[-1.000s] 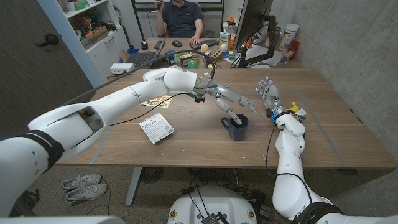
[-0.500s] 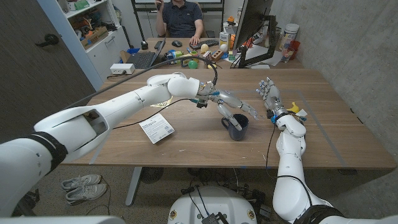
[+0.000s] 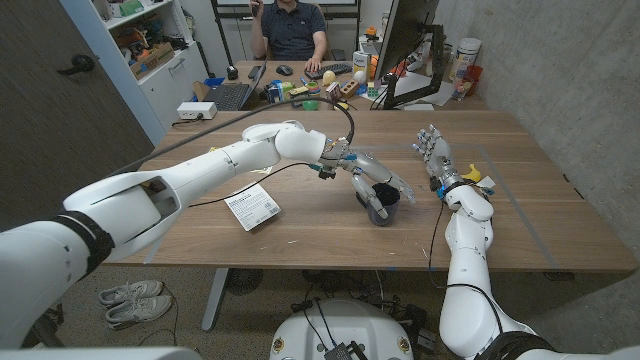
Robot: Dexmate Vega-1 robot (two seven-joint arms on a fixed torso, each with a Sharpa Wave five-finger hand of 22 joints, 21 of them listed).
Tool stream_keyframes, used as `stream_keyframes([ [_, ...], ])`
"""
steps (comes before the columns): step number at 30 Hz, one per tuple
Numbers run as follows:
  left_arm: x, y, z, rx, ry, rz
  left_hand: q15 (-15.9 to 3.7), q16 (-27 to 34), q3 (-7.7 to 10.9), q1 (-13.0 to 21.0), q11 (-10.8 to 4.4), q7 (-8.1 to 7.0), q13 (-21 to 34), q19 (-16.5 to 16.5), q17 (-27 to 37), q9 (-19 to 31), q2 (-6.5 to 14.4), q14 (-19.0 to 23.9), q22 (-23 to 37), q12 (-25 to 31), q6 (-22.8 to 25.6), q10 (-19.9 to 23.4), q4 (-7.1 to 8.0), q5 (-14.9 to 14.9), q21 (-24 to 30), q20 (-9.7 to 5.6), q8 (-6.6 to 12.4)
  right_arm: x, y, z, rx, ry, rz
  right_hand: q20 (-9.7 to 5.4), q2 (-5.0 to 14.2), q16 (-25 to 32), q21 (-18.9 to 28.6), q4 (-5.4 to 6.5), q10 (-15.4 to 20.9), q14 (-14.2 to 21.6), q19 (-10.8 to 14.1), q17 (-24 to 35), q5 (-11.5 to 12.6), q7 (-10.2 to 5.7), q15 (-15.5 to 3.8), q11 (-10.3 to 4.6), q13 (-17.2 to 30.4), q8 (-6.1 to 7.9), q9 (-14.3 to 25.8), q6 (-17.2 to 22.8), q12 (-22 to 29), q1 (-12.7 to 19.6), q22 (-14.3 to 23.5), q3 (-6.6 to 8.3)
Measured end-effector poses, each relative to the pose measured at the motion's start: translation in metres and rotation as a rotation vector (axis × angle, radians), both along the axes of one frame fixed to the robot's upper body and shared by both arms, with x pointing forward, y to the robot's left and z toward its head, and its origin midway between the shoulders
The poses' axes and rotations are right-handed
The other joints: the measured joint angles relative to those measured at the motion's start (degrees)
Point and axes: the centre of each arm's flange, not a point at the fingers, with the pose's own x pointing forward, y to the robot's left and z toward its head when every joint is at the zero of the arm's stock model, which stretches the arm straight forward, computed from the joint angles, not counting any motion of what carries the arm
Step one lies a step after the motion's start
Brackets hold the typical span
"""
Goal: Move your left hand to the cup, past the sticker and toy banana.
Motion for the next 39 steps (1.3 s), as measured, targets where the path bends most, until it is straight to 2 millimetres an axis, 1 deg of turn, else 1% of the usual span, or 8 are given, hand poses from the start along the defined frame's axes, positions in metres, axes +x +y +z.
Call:
stream_keyframes([
  [1,-0.0002,-0.004,-0.0012,0.01,0.001,-0.003,0.0,0.0,0.0,0.19,0.0,0.0,0.0,0.0,0.0,0.0,-0.19,0.0,0.0,0.0,0.0,0.0,0.0,0.0,0.01,0.0,0.0,0.0,-0.0002,-0.0001,0.002,0.0,0.002,0.0,0.0,0.0,0.0,0.0,0.0,0.0,0.0,0.0,0.0,0.0,0.0,0.0,0.0,0.0,0.0,0.0,0.0,0.0,0.0,0.0],
  [6,0.0003,-0.0051,-0.0024,0.021,0.002,0.0,0.0,0.0,0.0,0.52,0.0,0.0,0.0,0.6,0.0,0.0,-0.07,0.0,0.0,0.0,0.0,0.0,0.0,0.0,0.01,0.0,0.0,0.0003,-0.0004,-0.0007,0.001,0.001,0.004,0.0,0.0,0.0,0.0,0.0,0.0,0.23,0.0,0.0,0.0,0.0,0.22,0.0,0.0,0.0,0.0,0.0,0.0,0.0,0.0,0.0],
  [9,0.0006,-0.0051,-0.0028,0.025,0.002,0.003,-0.31,0.0,0.0,0.76,0.0,0.24,0.0,0.6,0.0,0.0,-0.3,0.31,0.0,0.0,0.24,0.0,0.0,0.0,0.01,0.0,0.0,0.0006,-0.0005,-0.0009,0.001,0.002,0.004,0.0,0.0,0.0,-0.38,0.01,0.0,0.32,0.0,0.0,0.0,0.0,0.32,0.0,0.0,0.0,0.0,0.0,0.0,0.0,0.0,-0.48],
  [15,0.0007,-0.0064,-0.0032,0.03,0.003,0.004,-0.55,0.0,0.0,1.28,0.32,0.0,0.0,0.59,0.0,0.0,-0.22,0.06,0.01,0.0,0.64,-0.33,0.01,0.0,0.01,0.0,0.0,0.0012,-0.0003,-0.0005,0.001,0.002,0.008,0.0,0.0,0.0,-0.38,0.01,0.0,0.32,0.0,0.0,0.0,0.0,0.31,0.0,0.0,0.0,0.0,0.0,0.0,0.0,0.0,-0.48],
  [26,0.0009,-0.0067,-0.0035,0.035,0.004,0.008,-0.93,0.0,0.0,2.03,0.32,0.22,-0.01,0.89,0.16,0.0,-0.07,0.13,0.01,0.0,0.86,-0.33,0.01,0.0,0.01,0.3,0.34,0.0024,-0.0006,-0.0013,0.003,0.005,0.01,0.0,0.0,0.0,-0.6,0.01,0.0,0.32,0.0,0.0,0.0,0.0,0.31,0.0,0.0,0.0,0.0,0.0,0.0,0.0,0.0,-0.48],
  [30,-0.0004,-0.008,-0.0031,0.036,0.001,0.004,-1.13,0.0,0.0,2.08,0.32,0.0,-0.01,0.89,0.16,0.28,-0.13,-0.06,0.01,0.0,1.26,-0.33,0.01,0.0,0.01,0.3,0.34,0.0027,-0.0004,-0.0014,0.003,0.004,0.013,0.0,0.0,0.0,-0.6,0.01,0.0,0.32,0.0,0.0,0.0,0.0,0.31,0.0,0.0,0.0,0.0,0.0,0.0,0.01,0.0,-0.48],
  [34,-0.0008,-0.0084,-0.0031,0.037,0.001,0.004,-1.62,-0.01,0.0,2.87,0.32,0.0,-0.01,1.61,0.16,0.28,-0.3,0.43,0.01,0.0,2.07,-0.33,0.01,0.0,0.01,-0.42,0.56,0.0029,-0.0001,-0.0007,0.002,0.002,0.014,0.0,0.0,0.0,-0.6,0.01,0.0,0.31,0.0,0.0,0.0,0.0,0.31,0.0,0.0,0.0,0.0,0.0,0.0,0.01,0.0,-0.48],
  [39,-0.0009,-0.0084,-0.0031,0.039,0.0,0.004,-1.62,-0.01,0.0,3.32,0.29,0.0,-0.01,1.84,0.15,0.28,-0.3,0.43,0.01,0.0,2.07,-0.3,0.01,0.0,0.0,-0.19,0.78,0.0032,0.0,-0.0005,0.002,0.002,0.015,0.0,0.0,0.0,-0.6,0.01,-0.01,0.31,0.0,0.0,0.0,0.0,0.31,0.0,0.0,0.0,0.0,0.0,0.0,0.01,0.0,-0.48],
])
